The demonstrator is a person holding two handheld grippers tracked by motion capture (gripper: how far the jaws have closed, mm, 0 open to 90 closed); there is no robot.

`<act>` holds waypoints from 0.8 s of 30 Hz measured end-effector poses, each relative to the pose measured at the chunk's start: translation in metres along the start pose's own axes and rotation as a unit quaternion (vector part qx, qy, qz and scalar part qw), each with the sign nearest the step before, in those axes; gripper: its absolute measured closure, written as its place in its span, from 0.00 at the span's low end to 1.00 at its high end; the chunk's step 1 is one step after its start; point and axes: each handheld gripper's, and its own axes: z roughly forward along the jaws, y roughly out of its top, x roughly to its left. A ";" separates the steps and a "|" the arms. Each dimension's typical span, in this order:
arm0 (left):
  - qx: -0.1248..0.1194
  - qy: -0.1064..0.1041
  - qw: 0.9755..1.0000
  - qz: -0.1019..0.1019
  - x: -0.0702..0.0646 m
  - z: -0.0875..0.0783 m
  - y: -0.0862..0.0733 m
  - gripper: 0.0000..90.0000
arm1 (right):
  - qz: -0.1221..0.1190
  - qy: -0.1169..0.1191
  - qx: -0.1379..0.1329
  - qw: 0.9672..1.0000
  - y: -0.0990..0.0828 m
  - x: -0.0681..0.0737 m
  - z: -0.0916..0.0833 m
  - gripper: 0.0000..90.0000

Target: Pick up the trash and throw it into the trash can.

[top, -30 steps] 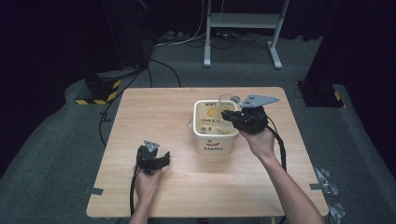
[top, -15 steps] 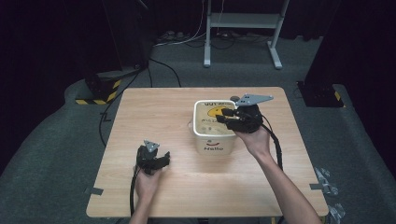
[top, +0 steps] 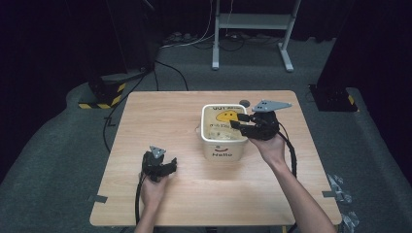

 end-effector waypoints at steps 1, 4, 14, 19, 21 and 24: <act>0.000 0.000 1.000 0.000 0.000 0.000 0.000 0.34 | 0.001 -0.002 -0.003 1.000 -0.001 -0.001 -0.001 0.64; 0.000 0.000 1.000 0.000 0.000 0.000 0.000 0.34 | 0.007 -0.005 -0.003 1.000 -0.004 -0.005 -0.005 0.63; 0.000 0.000 1.000 0.000 0.000 0.000 0.000 0.34 | 0.023 -0.024 -0.016 0.999 -0.016 -0.017 -0.021 0.63; 0.000 0.000 1.000 0.000 0.000 0.000 0.000 0.34 | 0.032 -0.033 -0.020 0.999 -0.023 -0.022 -0.028 0.63; 0.000 0.000 1.000 0.000 0.000 0.000 0.000 0.34 | 0.037 -0.035 -0.023 0.998 -0.027 -0.024 -0.031 0.62; 0.000 0.000 1.000 0.000 0.000 0.000 0.000 0.34 | 0.039 -0.040 -0.023 0.998 -0.031 -0.026 -0.034 0.62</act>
